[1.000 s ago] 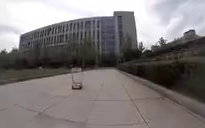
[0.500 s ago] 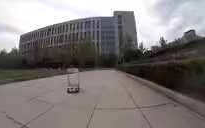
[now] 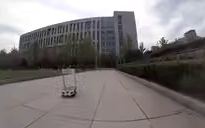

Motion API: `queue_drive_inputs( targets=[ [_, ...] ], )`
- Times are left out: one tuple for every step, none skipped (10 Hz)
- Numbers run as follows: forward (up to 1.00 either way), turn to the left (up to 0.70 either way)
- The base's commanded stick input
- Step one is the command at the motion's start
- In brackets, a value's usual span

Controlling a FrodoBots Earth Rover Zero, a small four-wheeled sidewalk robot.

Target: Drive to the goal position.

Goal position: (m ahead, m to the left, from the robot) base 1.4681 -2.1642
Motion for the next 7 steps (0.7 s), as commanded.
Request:
queue_drive_inputs(
  targets=[
    [0.7, -0.27],
    [0.7, -0.21],
    [0.7, 0.0],
    [0.7, 0.0],
    [0.7, 0.0],
    [0.7, 0.0],
    [0.7, 0.0]
  ],
)
